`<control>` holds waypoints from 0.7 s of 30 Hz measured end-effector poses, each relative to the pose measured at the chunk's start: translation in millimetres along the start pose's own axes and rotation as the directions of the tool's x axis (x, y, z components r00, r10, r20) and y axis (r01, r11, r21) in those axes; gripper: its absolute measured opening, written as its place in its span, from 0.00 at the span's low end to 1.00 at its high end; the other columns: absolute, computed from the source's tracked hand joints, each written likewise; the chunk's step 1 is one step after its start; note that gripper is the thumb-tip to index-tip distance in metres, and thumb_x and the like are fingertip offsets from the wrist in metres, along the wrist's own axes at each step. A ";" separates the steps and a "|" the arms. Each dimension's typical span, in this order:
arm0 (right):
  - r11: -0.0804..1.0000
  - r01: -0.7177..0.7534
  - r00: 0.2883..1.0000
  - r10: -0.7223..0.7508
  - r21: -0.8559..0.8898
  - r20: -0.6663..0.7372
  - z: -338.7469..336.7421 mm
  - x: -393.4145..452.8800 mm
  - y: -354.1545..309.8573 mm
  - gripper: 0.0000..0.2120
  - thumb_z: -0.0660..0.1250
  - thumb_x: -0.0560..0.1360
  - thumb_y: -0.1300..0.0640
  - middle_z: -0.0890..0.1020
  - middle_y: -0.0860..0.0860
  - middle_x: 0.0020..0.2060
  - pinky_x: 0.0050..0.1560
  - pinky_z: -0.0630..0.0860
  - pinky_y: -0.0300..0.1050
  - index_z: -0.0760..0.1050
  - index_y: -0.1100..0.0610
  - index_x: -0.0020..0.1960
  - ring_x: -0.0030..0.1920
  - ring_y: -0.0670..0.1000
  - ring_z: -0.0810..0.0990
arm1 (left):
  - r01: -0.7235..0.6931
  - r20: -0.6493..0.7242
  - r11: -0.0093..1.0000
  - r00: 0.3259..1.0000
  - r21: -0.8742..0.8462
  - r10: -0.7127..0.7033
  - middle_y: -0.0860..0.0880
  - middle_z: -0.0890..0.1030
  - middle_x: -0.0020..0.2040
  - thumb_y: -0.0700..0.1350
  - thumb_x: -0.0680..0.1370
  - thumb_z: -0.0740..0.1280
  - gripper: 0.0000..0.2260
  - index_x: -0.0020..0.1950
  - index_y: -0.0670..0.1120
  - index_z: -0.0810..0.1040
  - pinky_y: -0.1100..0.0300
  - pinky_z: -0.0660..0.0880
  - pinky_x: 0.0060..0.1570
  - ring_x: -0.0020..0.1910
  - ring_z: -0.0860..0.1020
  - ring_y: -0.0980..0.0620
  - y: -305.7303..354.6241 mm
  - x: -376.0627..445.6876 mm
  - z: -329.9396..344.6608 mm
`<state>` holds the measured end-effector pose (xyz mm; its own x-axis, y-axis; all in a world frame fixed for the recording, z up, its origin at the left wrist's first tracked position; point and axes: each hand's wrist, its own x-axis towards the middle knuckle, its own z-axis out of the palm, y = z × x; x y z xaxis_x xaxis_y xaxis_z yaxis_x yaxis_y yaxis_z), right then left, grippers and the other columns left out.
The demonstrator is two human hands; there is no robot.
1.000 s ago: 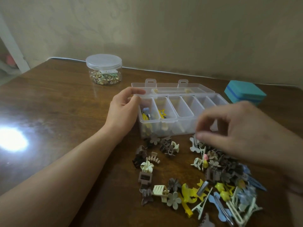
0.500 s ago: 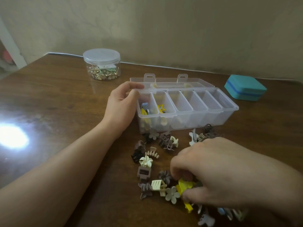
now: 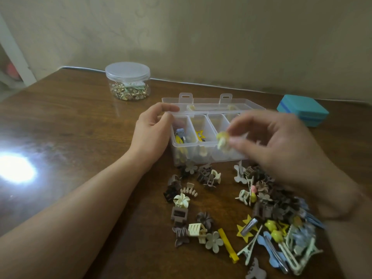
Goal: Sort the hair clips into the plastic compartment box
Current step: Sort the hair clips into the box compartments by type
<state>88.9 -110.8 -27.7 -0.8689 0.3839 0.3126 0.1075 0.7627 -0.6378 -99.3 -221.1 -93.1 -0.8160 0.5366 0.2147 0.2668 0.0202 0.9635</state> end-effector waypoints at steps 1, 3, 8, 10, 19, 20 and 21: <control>0.997 -0.019 0.990 0.028 0.072 -0.137 2.9 5.5 4.6 0.05 0.72 0.72 0.57 0.83 0.42 0.39 0.32 0.76 0.35 0.80 0.48 0.45 0.32 0.43 0.78 | 0.004 0.000 1.000 1.000 0.002 -0.004 0.50 0.86 0.41 0.39 0.78 0.60 0.13 0.52 0.53 0.81 0.60 0.76 0.46 0.38 0.79 0.66 0.0 0.1 -0.1; 0.996 -0.064 0.955 0.078 0.060 -0.287 10.4 15.7 13.1 0.04 0.72 0.72 0.57 0.84 0.44 0.40 0.37 0.78 0.35 0.81 0.49 0.45 0.37 0.40 0.80 | 0.007 -0.005 1.000 1.000 0.006 -0.007 0.50 0.86 0.41 0.39 0.78 0.60 0.13 0.52 0.52 0.81 0.60 0.76 0.45 0.38 0.79 0.66 0.3 -0.5 -0.1; 0.959 -0.089 0.974 0.028 -0.270 -0.223 17.8 16.1 18.0 0.04 0.71 0.74 0.53 0.82 0.40 0.42 0.34 0.67 0.27 0.81 0.47 0.48 0.34 0.27 0.73 | 0.001 -0.002 1.000 1.000 0.014 -0.001 0.61 0.84 0.36 0.39 0.78 0.59 0.13 0.53 0.51 0.81 0.60 0.74 0.43 0.37 0.78 0.69 2.4 -1.9 -0.9; 0.950 -0.024 0.986 -0.028 -0.310 -0.162 15.8 6.9 8.4 0.04 0.69 0.74 0.50 0.78 0.36 0.35 0.32 0.63 0.28 0.80 0.45 0.48 0.33 0.27 0.73 | -0.002 -0.002 1.000 1.000 0.019 0.002 0.65 0.83 0.36 0.38 0.78 0.59 0.13 0.53 0.51 0.81 0.61 0.74 0.42 0.36 0.78 0.69 2.1 -1.3 -0.3; 0.858 0.282 0.477 0.262 -0.428 0.839 77.6 -25.2 -13.0 0.13 0.64 0.79 0.56 0.71 0.51 0.35 0.30 0.68 0.34 0.67 0.56 0.37 0.32 0.47 0.68 | 0.005 -0.005 1.000 1.000 0.009 -0.005 0.57 0.85 0.37 0.39 0.77 0.60 0.13 0.52 0.51 0.81 0.58 0.76 0.46 0.37 0.78 0.67 -0.7 0.3 -0.1; 0.859 0.303 0.462 0.245 -0.412 0.852 76.8 -28.3 -16.4 0.11 0.64 0.79 0.55 0.72 0.51 0.37 0.32 0.66 0.37 0.67 0.55 0.39 0.34 0.48 0.68 | 0.005 -0.009 1.000 1.000 0.010 -0.005 0.58 0.85 0.36 0.39 0.77 0.60 0.13 0.53 0.51 0.82 0.58 0.76 0.46 0.37 0.78 0.67 -1.1 0.5 -0.1; 0.829 0.324 0.515 0.249 -0.455 0.820 67.0 -25.9 -18.3 0.09 0.66 0.76 0.50 0.74 0.49 0.40 0.35 0.66 0.40 0.67 0.50 0.42 0.37 0.48 0.71 | 0.003 -0.012 1.000 1.000 0.010 -0.003 0.59 0.84 0.36 0.39 0.77 0.60 0.13 0.53 0.51 0.82 0.58 0.77 0.45 0.36 0.78 0.67 -1.1 0.6 -0.3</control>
<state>77.0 -169.6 -71.3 -0.8170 -0.0393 -0.5753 0.0277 0.9938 -0.1073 -100.3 -221.1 -94.0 -0.8229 0.5265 0.2137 0.2695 0.0306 0.9625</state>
